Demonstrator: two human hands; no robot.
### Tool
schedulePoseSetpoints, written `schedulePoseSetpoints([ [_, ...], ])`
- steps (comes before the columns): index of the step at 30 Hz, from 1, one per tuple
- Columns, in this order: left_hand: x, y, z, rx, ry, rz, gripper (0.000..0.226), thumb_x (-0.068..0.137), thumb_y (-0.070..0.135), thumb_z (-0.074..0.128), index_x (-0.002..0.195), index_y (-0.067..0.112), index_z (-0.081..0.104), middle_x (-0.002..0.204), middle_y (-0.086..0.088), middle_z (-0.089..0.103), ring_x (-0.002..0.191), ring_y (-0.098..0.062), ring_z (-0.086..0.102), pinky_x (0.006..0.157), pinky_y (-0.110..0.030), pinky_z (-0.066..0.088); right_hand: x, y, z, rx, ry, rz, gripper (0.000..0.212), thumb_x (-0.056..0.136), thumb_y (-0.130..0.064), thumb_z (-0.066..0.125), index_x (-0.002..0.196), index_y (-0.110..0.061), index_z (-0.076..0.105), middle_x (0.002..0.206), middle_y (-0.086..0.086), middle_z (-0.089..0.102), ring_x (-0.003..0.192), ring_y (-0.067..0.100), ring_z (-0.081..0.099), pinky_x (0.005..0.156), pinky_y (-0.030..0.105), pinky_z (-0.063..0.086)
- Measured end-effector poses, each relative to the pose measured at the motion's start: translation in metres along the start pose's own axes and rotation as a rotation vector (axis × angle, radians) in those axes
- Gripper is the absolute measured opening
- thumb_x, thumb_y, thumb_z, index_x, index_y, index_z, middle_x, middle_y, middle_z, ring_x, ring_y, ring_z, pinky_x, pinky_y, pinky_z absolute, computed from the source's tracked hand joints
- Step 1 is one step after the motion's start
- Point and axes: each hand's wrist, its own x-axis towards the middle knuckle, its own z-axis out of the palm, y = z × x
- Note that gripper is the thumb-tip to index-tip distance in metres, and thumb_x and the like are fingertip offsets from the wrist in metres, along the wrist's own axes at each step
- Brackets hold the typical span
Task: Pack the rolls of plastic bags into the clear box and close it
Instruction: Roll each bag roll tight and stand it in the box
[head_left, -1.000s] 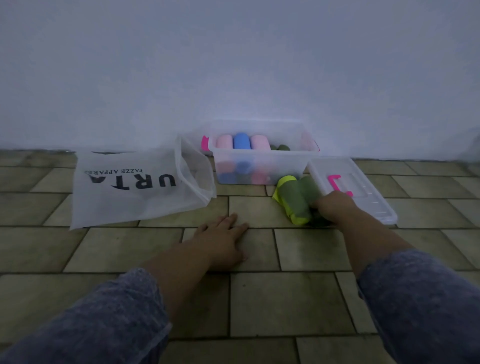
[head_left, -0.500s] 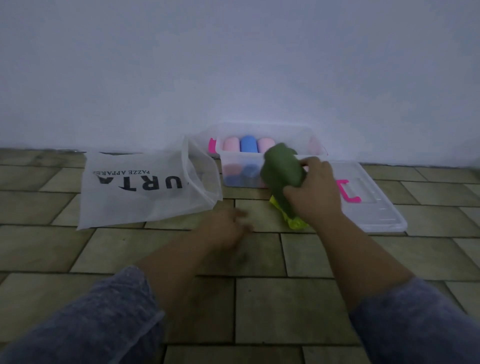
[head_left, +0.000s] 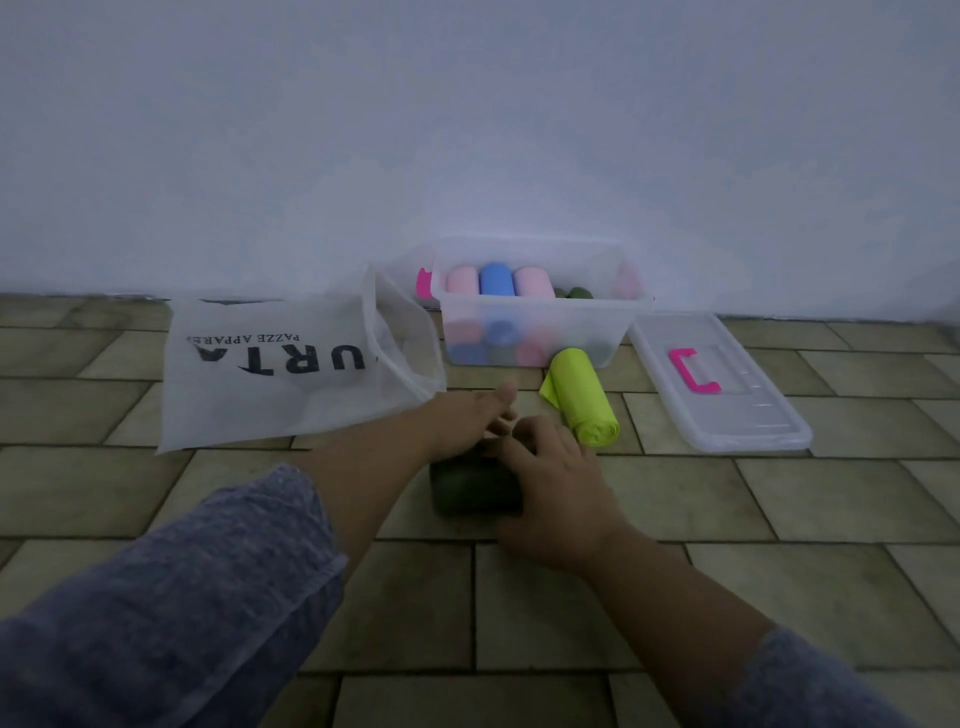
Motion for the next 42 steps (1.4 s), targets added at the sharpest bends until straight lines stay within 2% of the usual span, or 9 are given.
schedulePoseSetpoints([
  [4,0.005,-0.001,0.002,0.105,0.037,-0.067,0.063,0.089,0.068,0.020,0.098,0.027,0.067,0.124,-0.007,0.061,0.115,-0.023,0.053,0.108,-0.042,0.031,0.000,-0.035,0.006,0.058,0.077,0.224,0.090,0.052,-0.079,0.048,0.130,-0.037,0.034,0.135,-0.003,0.037,0.119,0.023,0.040,0.086,0.047,0.041],
  [8,0.008,-0.004,0.006,0.130,0.078,-0.098,0.078,0.088,0.070,0.019,0.113,0.011,0.065,0.126,-0.016,0.058,0.120,-0.028,0.050,0.109,-0.042,0.029,0.010,-0.049,0.016,-0.001,0.030,0.339,0.094,0.056,-0.083,0.039,0.133,-0.029,0.029,0.137,0.000,0.033,0.126,0.026,0.032,0.091,0.055,0.036],
  [15,0.006,-0.010,0.005,0.093,0.045,-0.068,0.081,0.085,0.071,0.018,0.133,0.017,0.053,0.147,-0.011,0.039,0.136,-0.024,0.033,0.115,-0.041,0.019,0.013,-0.045,0.021,0.023,0.039,0.368,0.068,0.060,-0.070,0.048,0.116,-0.032,0.042,0.120,0.000,0.044,0.115,0.025,0.038,0.087,0.052,0.035],
  [21,0.005,-0.014,0.013,0.179,0.117,-0.087,0.090,0.081,0.077,0.022,0.119,0.005,0.059,0.132,-0.021,0.051,0.122,-0.031,0.047,0.109,-0.044,0.029,0.004,-0.034,0.018,0.006,0.074,0.375,0.072,0.051,-0.076,0.045,0.113,-0.040,0.044,0.109,-0.004,0.046,0.104,0.023,0.038,0.076,0.045,0.034],
  [28,0.000,-0.015,0.017,0.166,0.006,-0.072,0.073,0.088,0.069,0.018,0.133,0.023,0.052,0.139,-0.013,0.048,0.126,-0.026,0.044,0.099,-0.031,0.026,0.001,-0.027,0.012,-0.012,-0.082,0.288,0.079,0.057,-0.080,0.048,0.125,-0.040,0.039,0.113,-0.001,0.044,0.108,0.025,0.038,0.079,0.047,0.038],
  [31,-0.003,-0.025,0.023,0.077,0.065,0.012,0.061,0.092,0.063,0.025,0.139,0.028,0.044,0.144,-0.007,0.044,0.130,-0.023,0.040,0.095,-0.026,0.023,-0.003,-0.016,0.006,0.039,-0.128,0.236,0.071,0.064,-0.070,0.047,0.127,-0.039,0.037,0.116,-0.001,0.045,0.110,0.026,0.038,0.082,0.046,0.040],
  [33,-0.006,-0.033,0.024,0.098,0.235,0.148,0.051,0.095,0.053,0.033,0.136,0.024,0.047,0.141,-0.004,0.048,0.127,-0.019,0.043,0.100,-0.027,0.027,-0.006,-0.010,0.005,0.068,-0.149,0.217,0.061,0.071,-0.060,0.046,0.127,-0.038,0.039,0.120,0.000,0.045,0.112,0.026,0.038,0.084,0.043,0.041],
  [36,-0.014,-0.034,0.020,0.162,0.413,0.312,0.032,0.091,0.037,0.053,0.121,0.027,0.055,0.121,0.005,0.056,0.108,-0.009,0.052,0.091,-0.026,0.040,-0.007,-0.007,0.004,0.085,-0.161,0.191,0.055,0.078,-0.050,0.046,0.130,-0.034,0.040,0.124,0.001,0.045,0.113,0.025,0.037,0.086,0.041,0.041],
  [42,-0.027,-0.045,0.026,0.416,0.171,0.220,0.035,0.082,0.034,0.064,0.113,0.029,0.050,0.109,0.009,0.049,0.093,-0.009,0.048,0.077,-0.025,0.038,-0.004,-0.006,0.002,0.225,-0.118,0.276,0.045,0.078,-0.032,0.051,0.122,-0.020,0.046,0.118,0.006,0.054,0.110,0.025,0.045,0.088,0.039,0.043],
])
